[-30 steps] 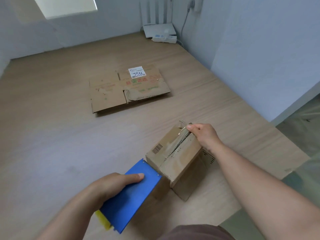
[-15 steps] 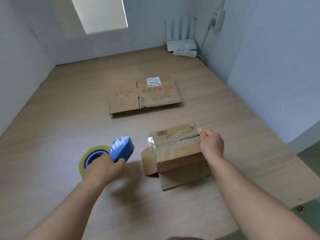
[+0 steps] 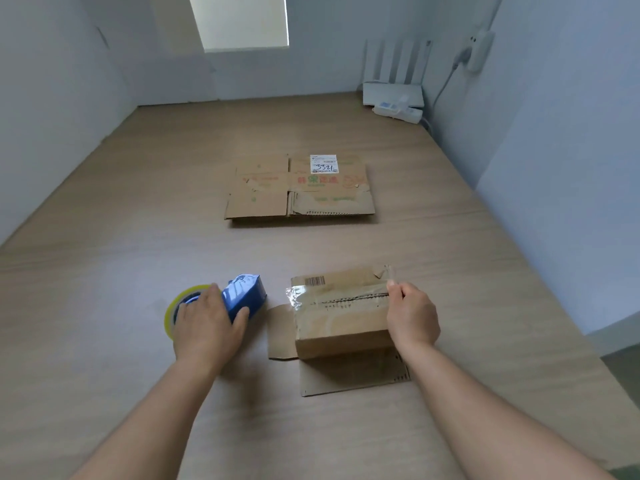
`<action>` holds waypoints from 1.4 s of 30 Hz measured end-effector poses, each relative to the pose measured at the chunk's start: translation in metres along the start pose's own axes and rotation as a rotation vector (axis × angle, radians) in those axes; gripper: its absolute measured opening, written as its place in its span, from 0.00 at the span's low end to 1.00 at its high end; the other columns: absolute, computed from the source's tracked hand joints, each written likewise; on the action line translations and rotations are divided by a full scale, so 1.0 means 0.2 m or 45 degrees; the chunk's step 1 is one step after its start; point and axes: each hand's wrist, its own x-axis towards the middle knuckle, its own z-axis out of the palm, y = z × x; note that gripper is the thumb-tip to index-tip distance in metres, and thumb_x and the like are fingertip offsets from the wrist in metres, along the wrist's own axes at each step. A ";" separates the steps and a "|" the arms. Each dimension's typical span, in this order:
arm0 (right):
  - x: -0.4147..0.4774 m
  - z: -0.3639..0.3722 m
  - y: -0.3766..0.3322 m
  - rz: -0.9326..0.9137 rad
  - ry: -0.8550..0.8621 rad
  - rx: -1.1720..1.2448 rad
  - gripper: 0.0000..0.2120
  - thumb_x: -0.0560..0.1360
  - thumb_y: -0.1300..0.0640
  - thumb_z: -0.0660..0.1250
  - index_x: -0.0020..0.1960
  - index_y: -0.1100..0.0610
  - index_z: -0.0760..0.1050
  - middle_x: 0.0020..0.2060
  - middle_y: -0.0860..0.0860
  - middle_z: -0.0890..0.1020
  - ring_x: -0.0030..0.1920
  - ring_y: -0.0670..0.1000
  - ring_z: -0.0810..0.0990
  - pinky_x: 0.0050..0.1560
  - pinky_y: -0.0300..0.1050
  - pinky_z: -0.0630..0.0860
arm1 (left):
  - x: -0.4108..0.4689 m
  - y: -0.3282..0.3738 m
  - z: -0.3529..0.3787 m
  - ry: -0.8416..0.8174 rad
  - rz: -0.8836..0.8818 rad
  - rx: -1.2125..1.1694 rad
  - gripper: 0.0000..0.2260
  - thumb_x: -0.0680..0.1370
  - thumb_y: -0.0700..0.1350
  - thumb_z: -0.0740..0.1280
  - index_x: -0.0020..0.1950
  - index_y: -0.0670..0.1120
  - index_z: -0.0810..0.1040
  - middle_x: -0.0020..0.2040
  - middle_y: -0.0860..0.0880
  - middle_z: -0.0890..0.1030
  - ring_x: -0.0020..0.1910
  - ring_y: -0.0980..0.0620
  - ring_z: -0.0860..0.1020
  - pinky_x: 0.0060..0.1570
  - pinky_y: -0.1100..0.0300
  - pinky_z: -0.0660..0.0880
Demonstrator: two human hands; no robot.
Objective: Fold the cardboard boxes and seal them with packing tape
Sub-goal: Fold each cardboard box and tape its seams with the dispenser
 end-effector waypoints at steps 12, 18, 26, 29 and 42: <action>0.02 0.02 0.02 0.006 -0.054 0.031 0.14 0.81 0.46 0.55 0.41 0.52 0.70 0.48 0.53 0.78 0.47 0.56 0.74 0.41 0.45 0.65 | -0.02 0.39 -0.04 -0.560 -0.595 -1.357 0.09 0.80 0.46 0.63 0.45 0.43 0.75 0.36 0.47 0.74 0.32 0.52 0.69 0.32 0.60 0.68; 0.02 0.03 0.02 -0.010 -0.054 0.009 0.14 0.80 0.46 0.55 0.42 0.53 0.71 0.48 0.53 0.77 0.51 0.57 0.76 0.44 0.47 0.70 | 0.01 0.40 -0.06 -0.108 -0.386 -0.863 0.10 0.81 0.47 0.57 0.45 0.44 0.70 0.38 0.47 0.76 0.37 0.48 0.73 0.38 0.55 0.68; 0.01 0.02 0.02 -0.015 -0.049 0.016 0.14 0.81 0.46 0.55 0.42 0.53 0.70 0.48 0.52 0.77 0.51 0.57 0.75 0.44 0.47 0.69 | -0.02 0.38 -0.03 -0.607 -0.568 -1.324 0.08 0.80 0.45 0.65 0.45 0.42 0.77 0.37 0.46 0.76 0.34 0.52 0.71 0.32 0.61 0.69; 0.01 0.02 0.01 -0.015 -0.046 0.011 0.14 0.81 0.47 0.55 0.42 0.53 0.70 0.49 0.52 0.77 0.52 0.57 0.75 0.44 0.47 0.69 | -0.02 0.43 -0.06 -0.412 -0.447 -1.006 0.10 0.80 0.44 0.63 0.40 0.43 0.74 0.35 0.48 0.76 0.34 0.52 0.72 0.35 0.58 0.70; 0.02 0.05 0.00 0.003 -0.105 0.144 0.13 0.80 0.46 0.57 0.45 0.54 0.73 0.48 0.52 0.77 0.50 0.56 0.75 0.47 0.48 0.71 | -0.12 0.56 -0.36 -0.178 -0.293 -1.067 0.10 0.78 0.46 0.63 0.41 0.42 0.75 0.35 0.46 0.78 0.36 0.49 0.74 0.40 0.53 0.75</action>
